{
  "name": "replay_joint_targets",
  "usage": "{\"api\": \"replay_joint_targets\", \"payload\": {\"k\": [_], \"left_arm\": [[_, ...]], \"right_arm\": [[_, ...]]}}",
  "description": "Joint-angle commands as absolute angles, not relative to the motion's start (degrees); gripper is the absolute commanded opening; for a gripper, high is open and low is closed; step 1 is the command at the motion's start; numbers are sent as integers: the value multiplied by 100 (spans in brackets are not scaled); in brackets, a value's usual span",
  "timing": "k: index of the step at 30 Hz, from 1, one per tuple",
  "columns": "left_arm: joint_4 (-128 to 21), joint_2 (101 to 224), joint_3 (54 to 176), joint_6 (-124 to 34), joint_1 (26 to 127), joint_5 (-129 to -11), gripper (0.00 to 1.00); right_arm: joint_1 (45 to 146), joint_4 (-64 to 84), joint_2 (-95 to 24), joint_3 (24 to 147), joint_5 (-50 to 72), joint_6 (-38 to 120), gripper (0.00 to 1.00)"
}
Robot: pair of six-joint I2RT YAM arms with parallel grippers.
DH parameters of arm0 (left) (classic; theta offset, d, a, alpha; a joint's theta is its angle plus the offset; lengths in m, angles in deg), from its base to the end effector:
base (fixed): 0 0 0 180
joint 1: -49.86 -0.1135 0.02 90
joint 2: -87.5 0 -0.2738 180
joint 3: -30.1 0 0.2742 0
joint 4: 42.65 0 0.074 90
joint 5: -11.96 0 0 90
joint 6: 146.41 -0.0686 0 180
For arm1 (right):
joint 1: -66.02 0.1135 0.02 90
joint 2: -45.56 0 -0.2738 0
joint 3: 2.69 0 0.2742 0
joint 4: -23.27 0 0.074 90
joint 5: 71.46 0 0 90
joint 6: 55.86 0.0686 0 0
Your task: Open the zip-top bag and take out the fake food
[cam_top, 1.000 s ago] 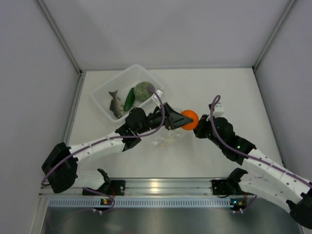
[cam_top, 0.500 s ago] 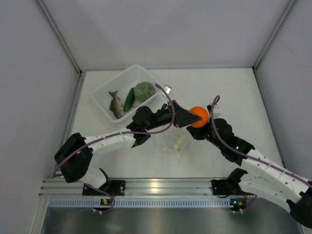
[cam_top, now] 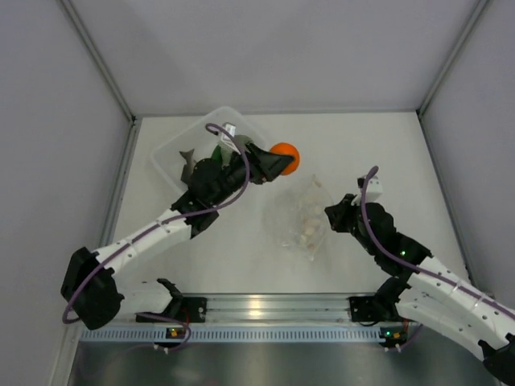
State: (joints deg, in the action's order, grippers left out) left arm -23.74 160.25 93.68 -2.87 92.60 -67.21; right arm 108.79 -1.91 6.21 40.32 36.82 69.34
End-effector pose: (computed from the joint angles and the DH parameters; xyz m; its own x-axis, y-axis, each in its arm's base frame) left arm 0.2475 -0.2462 0.3552 -0.5717 -0.5473 -0.6113 0.5769 0.2616 -0.7738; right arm 0.1698 0.1277 0.2536 -0.4682 0.3125 -0.8265 -0.1966 0.8751 0.4422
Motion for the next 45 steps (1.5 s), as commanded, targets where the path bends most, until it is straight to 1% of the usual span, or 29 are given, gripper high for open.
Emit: {"api": "replay_joint_targets", "payload": {"k": [1, 3, 4, 5, 8, 9, 10, 13, 14, 18, 19, 20, 21, 22, 23, 30, 34, 39, 41, 43, 45], "left_arm": [[-4445, 15605, 9784, -955, 8750, -8180, 0], [-5376, 15675, 10038, -1306, 8162, -8645, 0], [-5380, 15728, 10135, -1308, 8159, -8761, 0], [-5789, 15841, 10223, -1412, 7863, -8849, 0], [-6117, 16272, 10610, -1509, 7185, -8692, 1], [-6231, 16369, 10733, -1492, 7009, -8622, 2], [-6241, 16483, 10786, -1492, 6703, -8525, 7], [-6320, 16879, 11014, -1580, 6306, -8621, 15], [-6320, 17001, 11076, -1624, 6218, -8586, 16], [-6329, 17774, 11454, -1554, 5796, -7946, 46], [-6372, 17889, 11507, -1528, 5673, -7918, 63], [-6416, 17995, 11647, -1492, 5628, -7901, 72], [-6452, 18187, 11700, -1492, 5593, -7883, 83], [-6565, 18259, 11779, -1475, 5514, -7883, 89], [-6558, 18320, 11867, -1448, 5487, -7831, 98], [-6671, 18409, 12105, -1536, 5426, -7601, 98], [-6689, 18093, 11965, -1667, 5426, -7540, 98], [-7014, 17470, 11693, -2081, 5426, -7496, 98], [-7058, 17136, 11307, -2073, 5426, -7531, 98], [-7067, 16722, 11025, -2072, 5417, -7374, 98], [-7058, 16355, 10665, -2090, 5426, -6891, 98]], "right_arm": [[10953, -641, 943, 4115, 4218, 6745, 0], [10953, -852, 1110, 4159, 4297, 6666, 0], [10953, -853, 1146, 4159, 4306, 6666, 0], [10953, -888, 1190, 4186, 4315, 6640, 0], [10953, -1046, 1260, 4291, 4385, 6561, 0], [10953, -1186, 1269, 4335, 4481, 6552, 0], [10953, -1239, 1278, 4370, 4499, 6525, 0], [10953, -1467, 1322, 4528, 4587, 6385, 0], [10953, -1512, 1331, 4590, 4587, 6332, 0], [10953, -1653, 1480, 4669, 4701, 6262, 0], [10953, -1679, 1558, 4669, 4719, 6253, 0], [10953, -1697, 1585, 4678, 4728, 6235, 0], [10953, -1714, 1620, 4695, 4728, 6235, 0], [10953, -1732, 1629, 4704, 4728, 6226, 0], [10962, -1775, 1638, 4730, 4728, 6226, 0], [10953, -1881, 1603, 4845, 4824, 6147, 0], [10953, -1925, 1542, 4968, 4912, 6112, 0], [10953, -2004, 1156, 5196, 4904, 5972, 0], [10944, -2004, 980, 5302, 4816, 5857, 0], [10936, -2066, 681, 5433, 4850, 5761, 0], [10874, -2092, 436, 5521, 4956, 5691, 0]]}}
